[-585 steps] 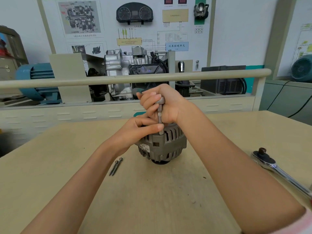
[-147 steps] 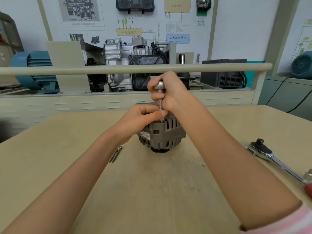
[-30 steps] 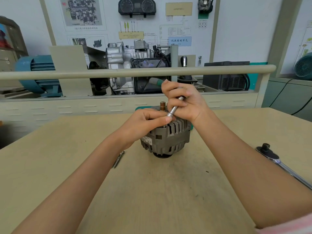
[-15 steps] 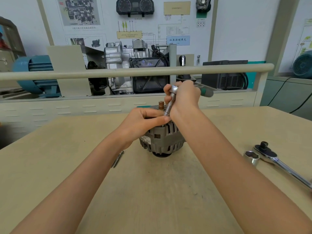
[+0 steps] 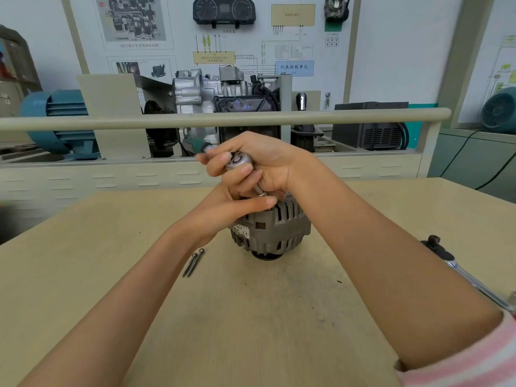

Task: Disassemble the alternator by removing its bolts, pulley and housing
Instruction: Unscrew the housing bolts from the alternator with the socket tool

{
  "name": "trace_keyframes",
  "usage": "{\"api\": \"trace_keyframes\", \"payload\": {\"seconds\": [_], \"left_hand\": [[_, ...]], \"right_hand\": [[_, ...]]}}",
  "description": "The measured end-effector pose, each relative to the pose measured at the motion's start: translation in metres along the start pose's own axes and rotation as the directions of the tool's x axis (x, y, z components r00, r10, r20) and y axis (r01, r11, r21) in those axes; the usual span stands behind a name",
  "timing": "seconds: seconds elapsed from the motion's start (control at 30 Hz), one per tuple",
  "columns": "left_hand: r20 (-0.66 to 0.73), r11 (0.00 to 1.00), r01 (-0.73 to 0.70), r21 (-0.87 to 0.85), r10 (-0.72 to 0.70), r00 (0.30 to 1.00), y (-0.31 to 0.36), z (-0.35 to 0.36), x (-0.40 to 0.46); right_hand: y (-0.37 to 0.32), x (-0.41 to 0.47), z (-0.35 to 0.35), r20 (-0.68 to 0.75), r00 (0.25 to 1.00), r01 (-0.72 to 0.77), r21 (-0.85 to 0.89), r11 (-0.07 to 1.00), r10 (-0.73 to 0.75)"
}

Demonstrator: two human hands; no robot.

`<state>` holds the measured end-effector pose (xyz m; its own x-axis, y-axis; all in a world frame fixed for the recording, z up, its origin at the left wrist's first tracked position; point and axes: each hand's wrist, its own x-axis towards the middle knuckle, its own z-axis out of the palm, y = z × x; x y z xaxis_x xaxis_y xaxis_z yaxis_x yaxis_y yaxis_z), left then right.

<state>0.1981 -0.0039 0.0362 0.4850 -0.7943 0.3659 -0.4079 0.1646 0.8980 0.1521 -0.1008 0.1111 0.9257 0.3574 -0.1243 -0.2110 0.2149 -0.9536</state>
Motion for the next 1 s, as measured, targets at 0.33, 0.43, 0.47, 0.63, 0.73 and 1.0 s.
{"api": "trace_keyframes", "payload": {"seconds": [0.33, 0.43, 0.47, 0.63, 0.73, 1.0], "left_hand": [[0.011, 0.998, 0.047, 0.030, -0.048, 0.999, 0.001, 0.004, -0.001], [0.007, 0.999, 0.031, 0.042, -0.032, 0.999, 0.002, 0.004, 0.000], [0.009, 0.998, 0.028, 0.051, -0.029, 1.000, 0.002, 0.004, 0.000], [0.024, 0.998, 0.028, 0.062, -0.030, 0.999, 0.005, 0.004, 0.000], [0.016, 0.999, 0.024, 0.042, -0.025, 1.000, 0.004, 0.004, 0.001], [-0.032, 0.992, 0.052, 0.117, -0.049, 0.998, 0.003, 0.007, 0.004]], "right_hand": [[0.000, -0.004, -0.021, -0.031, 0.985, 0.170, 0.260, 0.950, -0.168], [0.001, -0.007, -0.028, -0.016, 0.979, 0.192, 0.403, 0.895, -0.203], [0.002, -0.009, -0.030, -0.015, 0.975, 0.205, 0.448, 0.870, -0.223], [0.006, -0.012, -0.034, -0.059, 0.958, 0.271, 0.510, 0.817, -0.281], [0.005, -0.009, -0.031, -0.096, 0.950, 0.307, 0.464, 0.831, -0.297], [0.003, -0.013, -0.036, -0.258, 0.909, 0.409, 0.409, 0.816, -0.327]]}}
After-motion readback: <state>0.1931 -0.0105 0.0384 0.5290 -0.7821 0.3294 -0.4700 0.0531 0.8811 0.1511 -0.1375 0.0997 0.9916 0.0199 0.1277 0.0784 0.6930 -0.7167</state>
